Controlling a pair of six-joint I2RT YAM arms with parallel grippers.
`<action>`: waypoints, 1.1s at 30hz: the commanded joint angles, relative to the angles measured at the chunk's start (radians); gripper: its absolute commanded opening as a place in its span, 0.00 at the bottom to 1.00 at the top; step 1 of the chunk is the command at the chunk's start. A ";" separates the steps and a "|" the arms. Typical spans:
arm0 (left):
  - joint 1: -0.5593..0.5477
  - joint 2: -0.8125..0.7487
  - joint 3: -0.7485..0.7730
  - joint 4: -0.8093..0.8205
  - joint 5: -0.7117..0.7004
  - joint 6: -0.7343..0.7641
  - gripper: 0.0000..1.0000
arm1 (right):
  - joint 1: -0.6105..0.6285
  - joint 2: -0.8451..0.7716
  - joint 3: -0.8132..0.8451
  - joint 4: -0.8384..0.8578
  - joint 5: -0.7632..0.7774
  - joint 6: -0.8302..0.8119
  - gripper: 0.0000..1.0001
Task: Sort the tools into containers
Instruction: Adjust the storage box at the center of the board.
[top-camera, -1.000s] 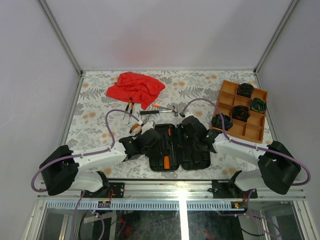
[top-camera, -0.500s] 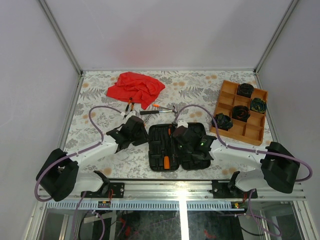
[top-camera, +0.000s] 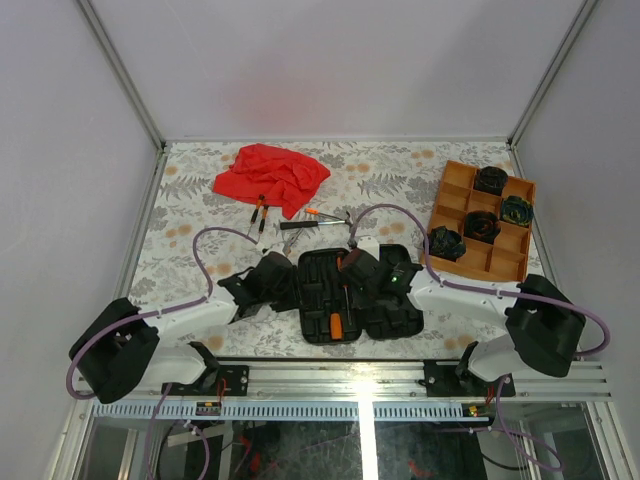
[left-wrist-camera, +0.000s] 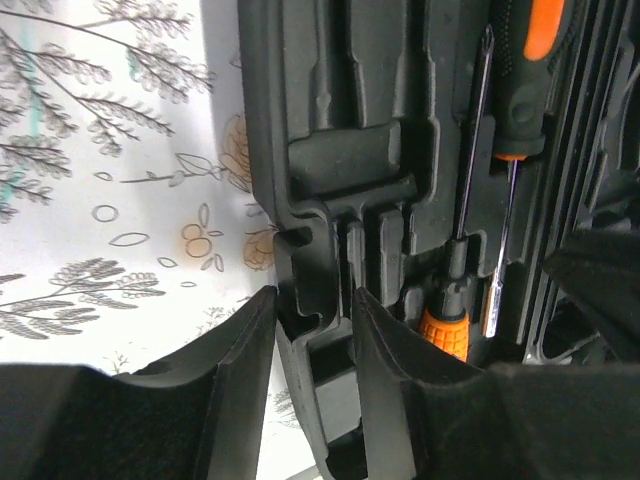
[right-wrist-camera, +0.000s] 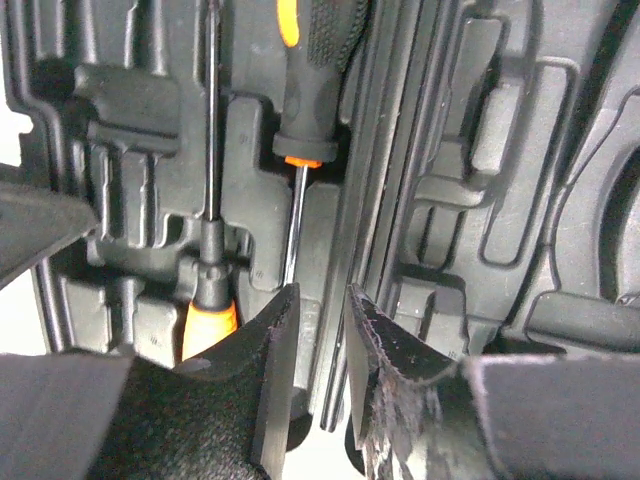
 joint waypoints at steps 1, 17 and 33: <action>-0.045 0.019 -0.004 0.090 0.008 -0.044 0.33 | -0.048 0.034 0.040 -0.014 -0.002 -0.070 0.31; -0.170 0.041 -0.001 0.138 -0.062 -0.131 0.31 | -0.161 0.032 0.052 0.100 -0.068 -0.340 0.29; -0.112 -0.116 0.008 -0.008 -0.258 -0.128 0.54 | -0.157 -0.245 -0.019 0.066 -0.061 -0.243 0.38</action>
